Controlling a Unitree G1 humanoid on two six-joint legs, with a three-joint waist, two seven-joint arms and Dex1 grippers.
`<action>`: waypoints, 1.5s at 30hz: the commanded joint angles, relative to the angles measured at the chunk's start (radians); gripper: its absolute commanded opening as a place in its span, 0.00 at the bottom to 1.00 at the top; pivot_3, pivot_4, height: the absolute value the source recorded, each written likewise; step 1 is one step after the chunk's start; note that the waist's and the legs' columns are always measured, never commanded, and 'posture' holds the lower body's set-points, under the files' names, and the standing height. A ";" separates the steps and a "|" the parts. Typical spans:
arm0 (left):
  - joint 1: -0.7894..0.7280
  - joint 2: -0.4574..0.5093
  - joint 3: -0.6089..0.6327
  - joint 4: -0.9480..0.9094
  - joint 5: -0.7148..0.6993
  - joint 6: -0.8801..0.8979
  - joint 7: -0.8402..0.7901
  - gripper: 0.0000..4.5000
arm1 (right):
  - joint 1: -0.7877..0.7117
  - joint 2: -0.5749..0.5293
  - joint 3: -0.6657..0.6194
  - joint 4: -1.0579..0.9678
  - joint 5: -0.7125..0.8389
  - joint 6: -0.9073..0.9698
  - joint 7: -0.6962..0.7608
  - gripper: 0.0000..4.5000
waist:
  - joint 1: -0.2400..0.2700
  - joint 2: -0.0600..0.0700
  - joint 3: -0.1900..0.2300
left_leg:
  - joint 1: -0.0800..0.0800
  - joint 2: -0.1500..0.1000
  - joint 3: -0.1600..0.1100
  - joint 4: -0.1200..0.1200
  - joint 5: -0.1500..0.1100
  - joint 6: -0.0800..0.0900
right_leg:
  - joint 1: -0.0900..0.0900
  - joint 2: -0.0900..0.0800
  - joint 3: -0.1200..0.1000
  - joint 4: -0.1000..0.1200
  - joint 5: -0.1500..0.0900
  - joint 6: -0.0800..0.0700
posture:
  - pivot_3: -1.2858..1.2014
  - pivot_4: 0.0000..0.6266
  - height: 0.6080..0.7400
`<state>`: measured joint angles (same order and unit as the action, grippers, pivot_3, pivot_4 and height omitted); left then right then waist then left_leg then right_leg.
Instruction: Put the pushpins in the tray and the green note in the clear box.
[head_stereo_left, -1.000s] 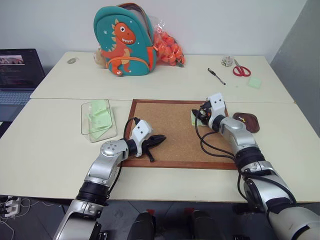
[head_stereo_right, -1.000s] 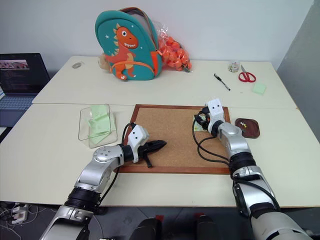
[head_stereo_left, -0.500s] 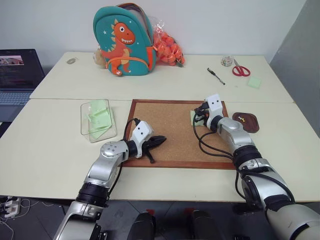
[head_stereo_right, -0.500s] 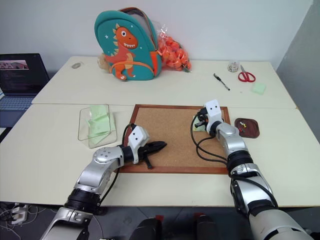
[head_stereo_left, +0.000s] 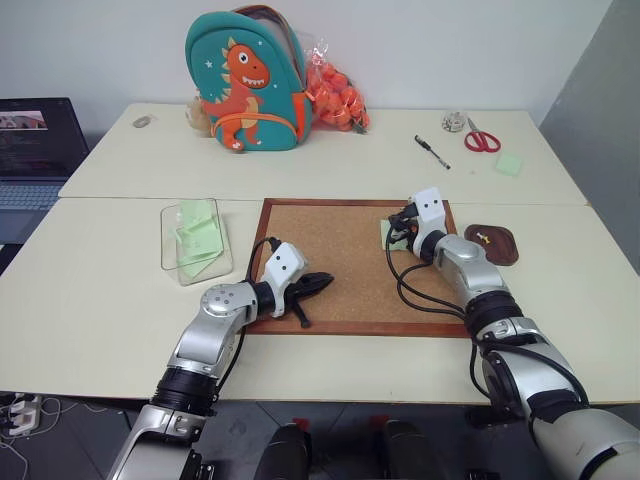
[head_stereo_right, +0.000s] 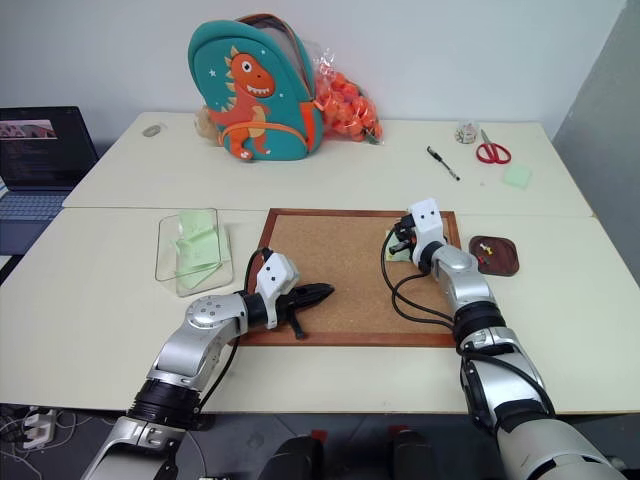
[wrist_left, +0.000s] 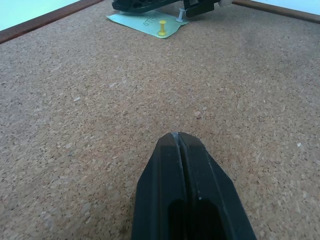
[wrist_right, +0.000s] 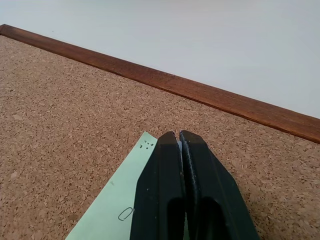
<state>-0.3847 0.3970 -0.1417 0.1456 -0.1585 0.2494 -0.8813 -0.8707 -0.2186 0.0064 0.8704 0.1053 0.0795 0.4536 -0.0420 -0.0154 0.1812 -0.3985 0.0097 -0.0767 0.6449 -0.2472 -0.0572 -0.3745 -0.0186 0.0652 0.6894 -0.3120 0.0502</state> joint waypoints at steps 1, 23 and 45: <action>0.030 -0.001 -0.029 0.003 0.005 0.025 -0.005 0.00 | -0.015 -0.004 -0.046 -0.102 0.031 -0.048 0.001 0.00 | 0.000 0.000 0.000 | 0.000 0.000 0.000 0.000 0.000 0.000 | 0.000 0.000 0.000 0.000 0.000 0.000 | 0.52 0.24 1.00; 0.032 -0.003 -0.035 0.004 0.005 0.036 -0.011 0.00 | 0.072 0.001 -0.044 -0.295 0.061 -0.023 0.056 0.00 | -0.004 0.000 0.000 | 0.000 0.000 0.000 0.000 0.000 0.000 | 0.001 0.000 0.000 0.000 0.000 0.000 | 0.52 0.24 1.00; 0.018 0.001 -0.051 0.029 0.002 0.016 -0.036 0.00 | 0.431 -0.281 -0.234 -0.753 0.081 0.302 -0.060 0.00 | 0.006 0.004 -0.002 | 0.001 -0.001 0.001 -0.001 0.000 0.001 | 0.004 0.001 0.001 -0.005 0.000 0.000 | 0.52 0.24 1.00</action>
<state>-0.3803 0.4024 -0.1541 0.1498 -0.1687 0.2532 -0.9064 -0.4118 -0.4824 -0.2076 0.0941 0.1937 0.3991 0.4070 -0.0357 -0.0112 0.1788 -0.3971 0.0081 -0.0754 0.6442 -0.2469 -0.0564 -0.3709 -0.0179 0.0660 0.6841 -0.3118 0.0507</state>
